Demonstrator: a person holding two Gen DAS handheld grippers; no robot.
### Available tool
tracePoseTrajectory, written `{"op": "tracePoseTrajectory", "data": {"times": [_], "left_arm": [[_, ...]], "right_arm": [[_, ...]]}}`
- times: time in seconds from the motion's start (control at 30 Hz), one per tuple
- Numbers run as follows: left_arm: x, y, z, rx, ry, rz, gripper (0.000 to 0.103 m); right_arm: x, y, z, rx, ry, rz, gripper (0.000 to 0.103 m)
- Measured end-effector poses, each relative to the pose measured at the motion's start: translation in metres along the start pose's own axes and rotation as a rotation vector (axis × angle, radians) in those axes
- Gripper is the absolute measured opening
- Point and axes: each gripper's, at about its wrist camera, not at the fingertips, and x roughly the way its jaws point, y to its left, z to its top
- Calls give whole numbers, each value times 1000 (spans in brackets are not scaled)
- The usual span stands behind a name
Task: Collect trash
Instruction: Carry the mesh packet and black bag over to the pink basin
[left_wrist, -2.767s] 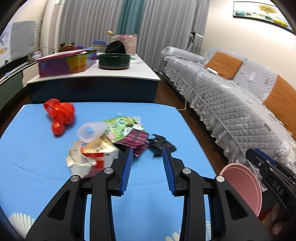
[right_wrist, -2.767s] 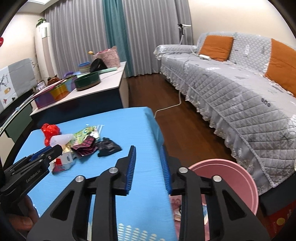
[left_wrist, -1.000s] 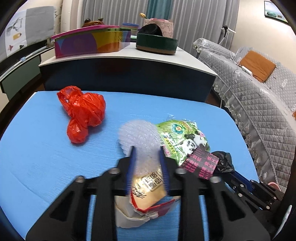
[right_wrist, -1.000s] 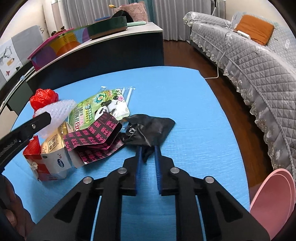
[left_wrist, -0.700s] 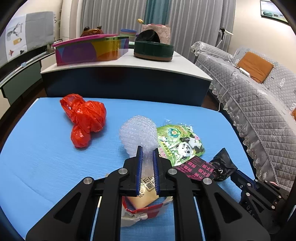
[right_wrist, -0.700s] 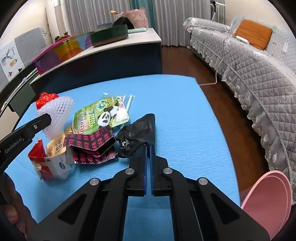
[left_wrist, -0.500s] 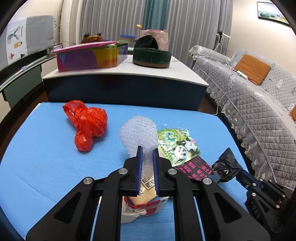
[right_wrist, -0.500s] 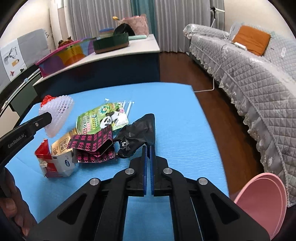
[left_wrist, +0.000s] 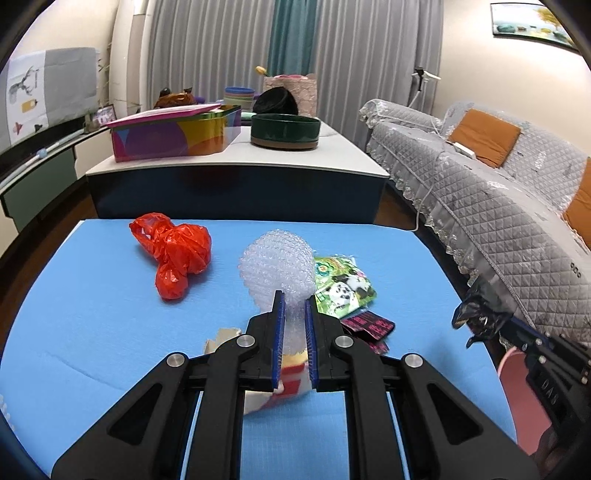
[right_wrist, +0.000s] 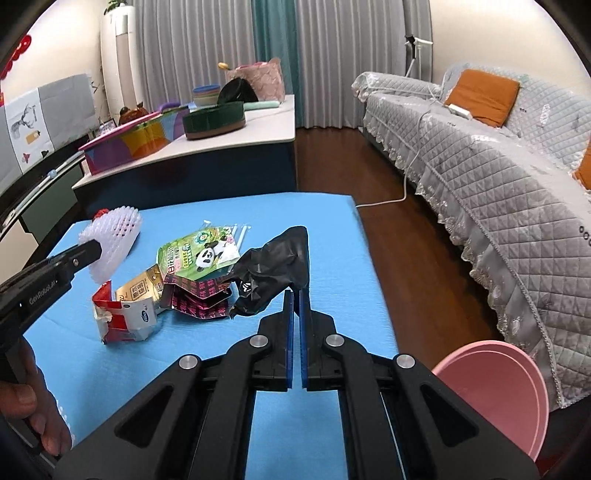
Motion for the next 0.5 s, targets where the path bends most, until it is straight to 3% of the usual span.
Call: {"op": "tracePoseTrajectory", "data": {"times": [0.5], "left_arm": [[-31,-27,-11,76,-40,-48,11]], "right_arm": [[-56,-31,-2,48,-79,-39,3]]}}
